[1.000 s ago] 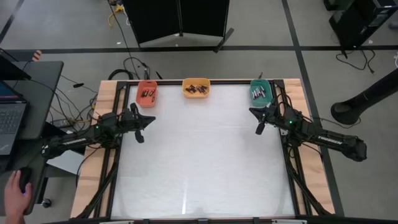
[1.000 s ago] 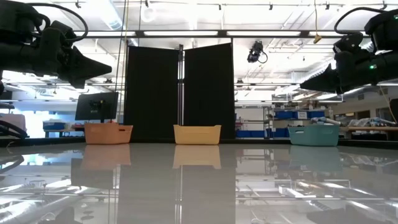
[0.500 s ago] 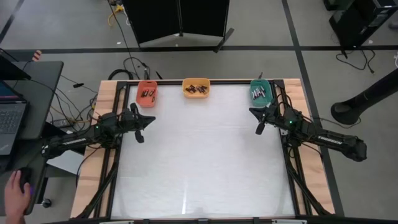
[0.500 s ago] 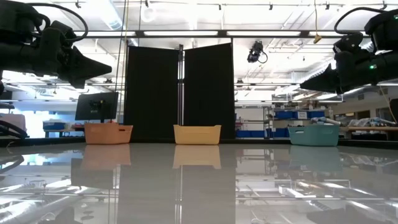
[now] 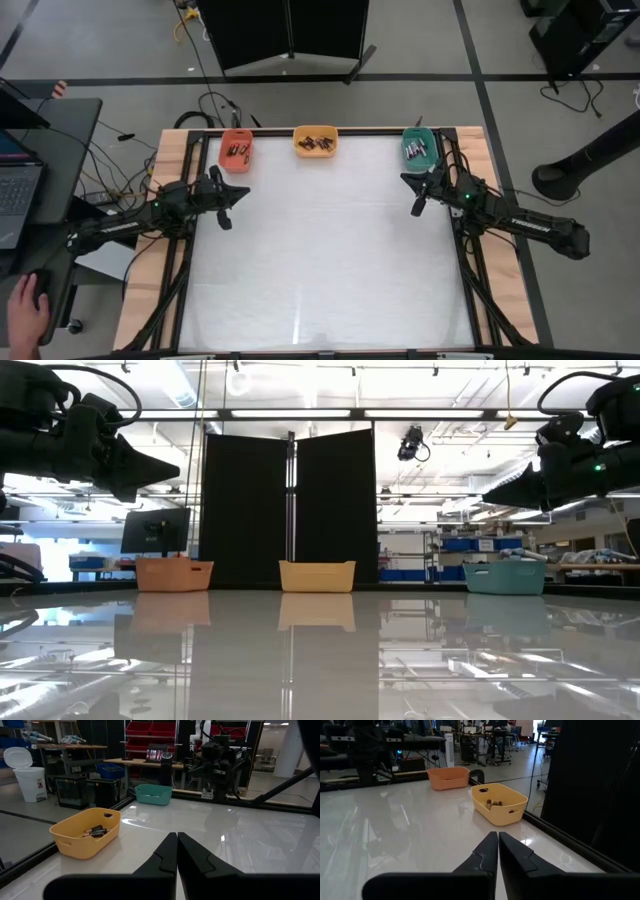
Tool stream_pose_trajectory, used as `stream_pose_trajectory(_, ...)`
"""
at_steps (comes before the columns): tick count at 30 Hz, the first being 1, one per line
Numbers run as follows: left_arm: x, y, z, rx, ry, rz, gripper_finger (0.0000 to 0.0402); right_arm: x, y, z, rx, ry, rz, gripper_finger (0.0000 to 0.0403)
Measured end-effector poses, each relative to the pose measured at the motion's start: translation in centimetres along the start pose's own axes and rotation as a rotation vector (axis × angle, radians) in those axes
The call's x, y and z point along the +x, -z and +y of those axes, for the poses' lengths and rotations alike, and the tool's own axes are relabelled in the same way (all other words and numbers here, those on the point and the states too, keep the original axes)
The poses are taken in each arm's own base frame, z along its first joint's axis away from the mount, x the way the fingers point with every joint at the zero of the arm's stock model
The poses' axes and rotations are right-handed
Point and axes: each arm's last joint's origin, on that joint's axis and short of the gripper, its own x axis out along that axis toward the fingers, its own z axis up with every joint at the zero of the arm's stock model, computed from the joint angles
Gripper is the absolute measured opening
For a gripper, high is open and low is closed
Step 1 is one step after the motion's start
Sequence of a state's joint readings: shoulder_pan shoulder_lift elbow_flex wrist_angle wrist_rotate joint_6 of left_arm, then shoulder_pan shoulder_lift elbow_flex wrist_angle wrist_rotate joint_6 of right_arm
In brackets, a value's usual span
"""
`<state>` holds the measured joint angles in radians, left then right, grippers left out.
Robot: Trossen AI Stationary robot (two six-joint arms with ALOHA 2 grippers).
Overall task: Sort batteries
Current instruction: Return to Home Position
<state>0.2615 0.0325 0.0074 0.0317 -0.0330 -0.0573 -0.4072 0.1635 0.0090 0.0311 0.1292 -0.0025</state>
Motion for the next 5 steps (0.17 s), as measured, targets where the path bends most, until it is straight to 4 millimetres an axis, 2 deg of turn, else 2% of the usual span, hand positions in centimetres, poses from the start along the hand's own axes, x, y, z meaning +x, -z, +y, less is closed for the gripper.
stream_pose_trajectory(5,0.00,0.00,0.00,0.000,0.000,0.000,0.0016,0.00,0.00,0.00,0.000,0.000,0.000,0.0023)
